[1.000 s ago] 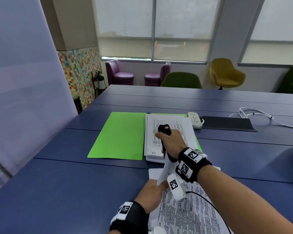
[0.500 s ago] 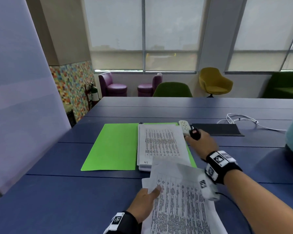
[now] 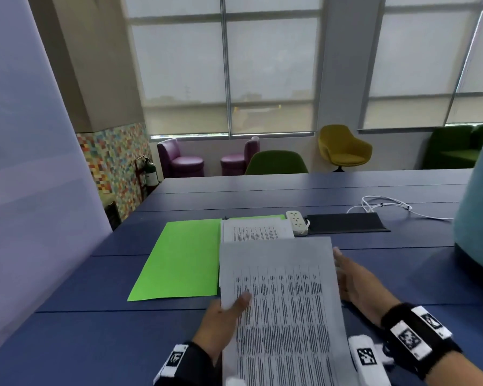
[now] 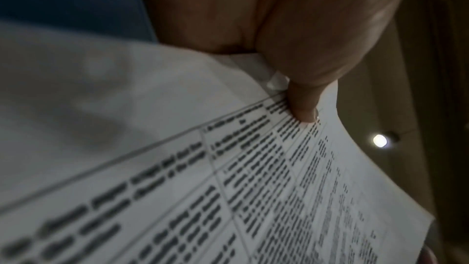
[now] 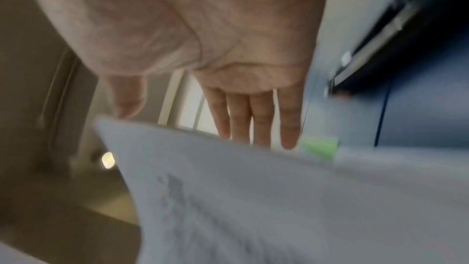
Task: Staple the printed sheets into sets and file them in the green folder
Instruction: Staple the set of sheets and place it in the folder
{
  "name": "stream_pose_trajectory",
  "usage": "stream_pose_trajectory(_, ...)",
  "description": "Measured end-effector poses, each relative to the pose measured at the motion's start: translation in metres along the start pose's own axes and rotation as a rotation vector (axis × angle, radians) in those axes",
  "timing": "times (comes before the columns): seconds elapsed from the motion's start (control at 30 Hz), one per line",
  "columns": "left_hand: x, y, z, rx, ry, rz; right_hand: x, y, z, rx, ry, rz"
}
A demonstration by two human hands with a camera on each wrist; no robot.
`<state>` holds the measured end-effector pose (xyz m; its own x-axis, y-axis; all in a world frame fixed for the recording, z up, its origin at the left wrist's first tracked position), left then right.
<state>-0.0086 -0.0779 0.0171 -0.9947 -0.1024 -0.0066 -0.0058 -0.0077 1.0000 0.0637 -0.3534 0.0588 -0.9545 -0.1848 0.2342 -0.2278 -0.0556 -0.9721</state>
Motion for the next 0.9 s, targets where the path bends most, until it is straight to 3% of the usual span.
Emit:
stream_pose_trajectory(0.03,-0.002,0.016,0.001,0.048,0.022,-0.036,0.013,-0.007,-0.010,-0.130,-0.100,-0.014)
stream_pose_trajectory(0.1,-0.004,0.050,0.003,0.063,0.071,-0.161,0.033,-0.021,-0.026,-0.162,-0.159,0.060)
stream_pose_trajectory(0.23,-0.001,0.112,0.002,0.009,0.139,-0.419,0.044,-0.050,-0.040,-0.066,0.018,0.345)
stream_pose_trajectory(0.3,0.002,0.122,-0.001,0.015,0.135,-0.484,0.047,-0.055,-0.041,-0.067,0.035,0.429)
stream_pose_trajectory(0.37,0.002,0.107,-0.003,-0.002,0.119,-0.452,0.045,-0.045,-0.039,-0.048,-0.012,0.426)
stream_pose_trajectory(0.43,-0.002,0.072,0.000,-0.027,0.101,-0.307,0.032,-0.013,-0.032,0.045,-0.067,0.319)
stream_pose_trajectory(0.53,-0.011,0.007,0.012,-0.213,-0.072,-0.084,0.013,0.034,-0.029,0.294,-0.125,0.095)
stream_pose_trajectory(0.6,-0.016,-0.017,0.015,-0.257,-0.118,0.015,0.001,0.051,-0.027,0.335,-0.082,0.032)
stream_pose_trajectory(0.77,-0.078,-0.025,0.024,-0.316,0.202,-0.021,-0.047,0.028,-0.047,0.261,0.139,0.050)
stream_pose_trajectory(0.9,-0.124,-0.009,0.020,-0.369,0.276,-0.020,-0.079,-0.007,-0.060,0.244,0.295,0.036)
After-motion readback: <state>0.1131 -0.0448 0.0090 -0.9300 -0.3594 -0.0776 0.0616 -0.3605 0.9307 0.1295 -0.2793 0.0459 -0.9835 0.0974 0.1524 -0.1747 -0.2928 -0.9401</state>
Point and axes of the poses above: each hand's wrist, its own x-axis away from the middle knuckle, its own z-axis out of the back of the hand, y = z × x, the point moved 1 cm from there along -x, towards the middle knuckle, and after that the axes turned 6 degrees about -z, right-handed, at the moved point
